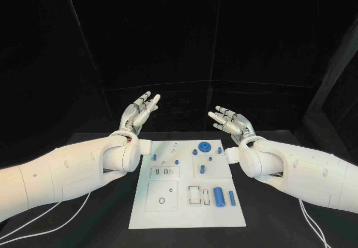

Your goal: Assemble the parts on the task board

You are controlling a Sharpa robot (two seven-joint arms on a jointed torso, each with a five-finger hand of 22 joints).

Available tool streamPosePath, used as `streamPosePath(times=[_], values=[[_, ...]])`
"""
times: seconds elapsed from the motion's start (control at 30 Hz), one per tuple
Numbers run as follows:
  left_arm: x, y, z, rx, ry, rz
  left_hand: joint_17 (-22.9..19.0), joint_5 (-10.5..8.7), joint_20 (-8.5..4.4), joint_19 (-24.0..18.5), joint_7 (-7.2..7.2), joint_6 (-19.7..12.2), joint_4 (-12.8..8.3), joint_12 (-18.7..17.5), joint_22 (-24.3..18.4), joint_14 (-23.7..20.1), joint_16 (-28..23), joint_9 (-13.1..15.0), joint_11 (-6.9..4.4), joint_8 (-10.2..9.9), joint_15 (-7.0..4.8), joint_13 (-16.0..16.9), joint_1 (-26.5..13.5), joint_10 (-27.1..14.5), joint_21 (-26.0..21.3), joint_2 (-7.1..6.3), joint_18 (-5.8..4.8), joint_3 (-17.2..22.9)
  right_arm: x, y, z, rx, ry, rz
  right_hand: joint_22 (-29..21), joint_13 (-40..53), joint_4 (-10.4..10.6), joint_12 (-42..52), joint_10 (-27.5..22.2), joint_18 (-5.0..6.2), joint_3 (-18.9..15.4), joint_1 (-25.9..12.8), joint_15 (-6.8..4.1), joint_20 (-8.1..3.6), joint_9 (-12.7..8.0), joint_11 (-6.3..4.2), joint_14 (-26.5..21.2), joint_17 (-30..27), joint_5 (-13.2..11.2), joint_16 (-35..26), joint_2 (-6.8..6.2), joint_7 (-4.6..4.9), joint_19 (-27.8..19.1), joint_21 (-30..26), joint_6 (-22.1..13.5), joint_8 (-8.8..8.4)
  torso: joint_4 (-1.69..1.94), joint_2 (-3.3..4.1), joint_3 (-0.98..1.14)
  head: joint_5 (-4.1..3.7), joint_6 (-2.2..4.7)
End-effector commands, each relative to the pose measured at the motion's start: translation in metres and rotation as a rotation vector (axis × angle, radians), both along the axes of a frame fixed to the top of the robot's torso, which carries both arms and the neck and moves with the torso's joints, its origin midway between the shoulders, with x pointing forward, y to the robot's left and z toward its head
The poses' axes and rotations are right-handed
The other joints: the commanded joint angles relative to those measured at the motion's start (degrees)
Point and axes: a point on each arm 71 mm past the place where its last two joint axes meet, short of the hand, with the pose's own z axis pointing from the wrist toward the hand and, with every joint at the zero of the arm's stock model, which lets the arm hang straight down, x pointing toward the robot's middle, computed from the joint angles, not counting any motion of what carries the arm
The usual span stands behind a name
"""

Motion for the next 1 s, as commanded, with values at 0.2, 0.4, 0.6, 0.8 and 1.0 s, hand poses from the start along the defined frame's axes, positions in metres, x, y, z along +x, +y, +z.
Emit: streamPosePath(times=[0.2,0.4,0.6,0.8,1.0], values=[[0.002,-0.004,0.010,-0.083,-0.096,-0.084,0.41,0.20,0.39,0.31,9.13,1.55,0.35,0.99,0.14,1.82,1.57,0.20,0.61,0.54,0.65,0.23,1.28,1.75,0.41,0.38,0.48,0.03,0.005,0.012,0.000,-0.051,0.031,0.211,2.60,1.40,-7.44,4.91,30.76,5.90,1.97,10.57,-0.69,0.35,1.89,0.59,34.38,1.73,-1.27,6.57,0.75,5.42,23.47,6.63,29.08,4.53,-0.01,0.01,0.00,0.01,0.00],[-0.001,0.012,0.010,-0.108,-0.075,-0.084,1.15,0.09,0.36,3.63,9.34,7.45,-2.50,3.27,0.94,6.39,4.84,0.83,0.92,1.65,0.62,0.56,4.96,6.33,1.89,-0.15,0.35,0.78,0.022,-0.013,0.027,-0.549,-0.273,0.203,2.71,1.24,-9.63,4.51,37.21,6.13,2.51,10.59,-2.83,-1.40,1.65,-1.16,42.31,1.79,-1.57,6.78,0.73,4.45,29.16,8.82,34.91,4.20,0.60,1.69,-0.02,-1.33,0.47],[-0.008,0.010,0.012,-0.122,-0.063,-0.109,1.55,0.02,0.30,6.84,9.28,16.02,-5.72,7.06,1.65,9.66,7.27,1.70,0.34,3.78,-0.17,1.35,7.57,14.94,3.33,-0.57,0.99,1.55,0.029,-0.013,0.043,-0.711,-0.350,0.234,2.81,1.22,-11.22,3.15,39.90,6.20,2.67,10.00,-4.36,-2.95,1.59,-2.08,47.09,1.87,-1.63,6.49,0.67,3.95,32.76,10.24,37.12,3.19,1.08,2.73,-0.07,-1.80,1.03],[-0.016,0.010,0.015,-0.133,-0.057,-0.125,1.87,0.03,0.27,13.30,9.13,27.44,-8.64,10.06,2.99,15.27,9.84,2.40,-0.55,6.75,-1.58,1.34,9.23,23.10,6.15,0.37,2.42,3.33,0.032,-0.009,0.055,-0.885,-0.409,0.268,3.35,1.30,-13.99,2.14,44.10,6.10,3.20,9.31,-6.45,-5.24,1.69,-3.62,53.67,2.59,-0.68,6.81,0.71,2.87,37.61,12.59,39.83,2.68,1.50,4.23,-0.16,-2.32,1.63],[-0.024,0.010,0.020,-0.168,-0.056,-0.186,1.40,0.10,0.27,17.05,9.14,28.97,-9.21,9.76,3.61,17.01,9.69,2.01,-0.74,6.91,-2.00,1.14,8.60,24.44,7.78,2.24,2.94,4.95,0.034,0.000,0.060,-1.050,-0.464,0.314,5.23,1.51,-15.53,1.88,48.06,6.10,3.37,9.48,-8.94,-8.31,1.76,-5.03,62.05,5.03,-0.92,9.97,-0.03,1.74,43.70,17.02,41.63,2.30,2.13,6.02,-0.32,-3.27,2.10]])
